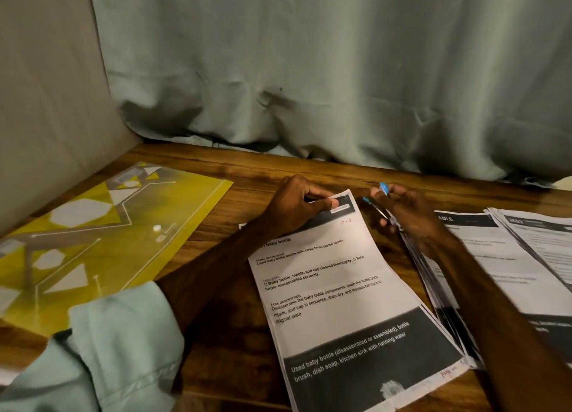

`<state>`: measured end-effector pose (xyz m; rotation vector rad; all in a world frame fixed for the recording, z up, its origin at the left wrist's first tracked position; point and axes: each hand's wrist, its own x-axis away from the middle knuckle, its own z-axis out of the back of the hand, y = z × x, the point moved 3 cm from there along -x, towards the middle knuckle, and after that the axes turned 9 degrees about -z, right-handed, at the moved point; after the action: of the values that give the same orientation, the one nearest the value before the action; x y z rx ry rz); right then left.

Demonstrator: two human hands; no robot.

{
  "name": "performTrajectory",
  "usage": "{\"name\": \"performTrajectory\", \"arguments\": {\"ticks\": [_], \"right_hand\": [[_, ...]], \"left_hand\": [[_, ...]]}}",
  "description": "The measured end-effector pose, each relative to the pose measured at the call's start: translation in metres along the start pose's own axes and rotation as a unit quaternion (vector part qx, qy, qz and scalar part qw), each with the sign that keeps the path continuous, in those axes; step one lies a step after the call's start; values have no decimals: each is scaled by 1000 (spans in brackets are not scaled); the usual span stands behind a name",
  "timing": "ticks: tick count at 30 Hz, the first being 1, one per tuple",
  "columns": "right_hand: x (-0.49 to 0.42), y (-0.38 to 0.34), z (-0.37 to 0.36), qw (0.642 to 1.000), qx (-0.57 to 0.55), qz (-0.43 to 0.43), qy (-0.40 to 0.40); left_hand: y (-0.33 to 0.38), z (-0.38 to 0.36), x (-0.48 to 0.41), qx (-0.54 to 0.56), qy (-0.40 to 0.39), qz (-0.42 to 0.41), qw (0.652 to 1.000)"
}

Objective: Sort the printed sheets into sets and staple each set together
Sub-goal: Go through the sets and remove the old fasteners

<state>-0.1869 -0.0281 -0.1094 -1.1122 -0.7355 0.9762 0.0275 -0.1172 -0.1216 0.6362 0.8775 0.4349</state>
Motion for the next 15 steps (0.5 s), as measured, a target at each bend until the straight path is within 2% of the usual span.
{"name": "performTrajectory", "arguments": {"ticks": [3,6,9,12,15], "right_hand": [[-3,8,-9,997,39,-60,-9],[-3,1,-12,998,-28,-54,-30],[0,-9,-8,996,-45,24,-79],[4,-15,-7,985,32,131,-109],[3,-16,-9,968,80,199,-134]], "left_hand": [[1,-1,1,0,-5,2,1000],[0,0,0,2,2,-5,1000],[1,0,0,0,0,-9,1000],[1,0,-1,-5,3,-11,1000],[0,-1,-1,-17,5,-16,1000]]}}
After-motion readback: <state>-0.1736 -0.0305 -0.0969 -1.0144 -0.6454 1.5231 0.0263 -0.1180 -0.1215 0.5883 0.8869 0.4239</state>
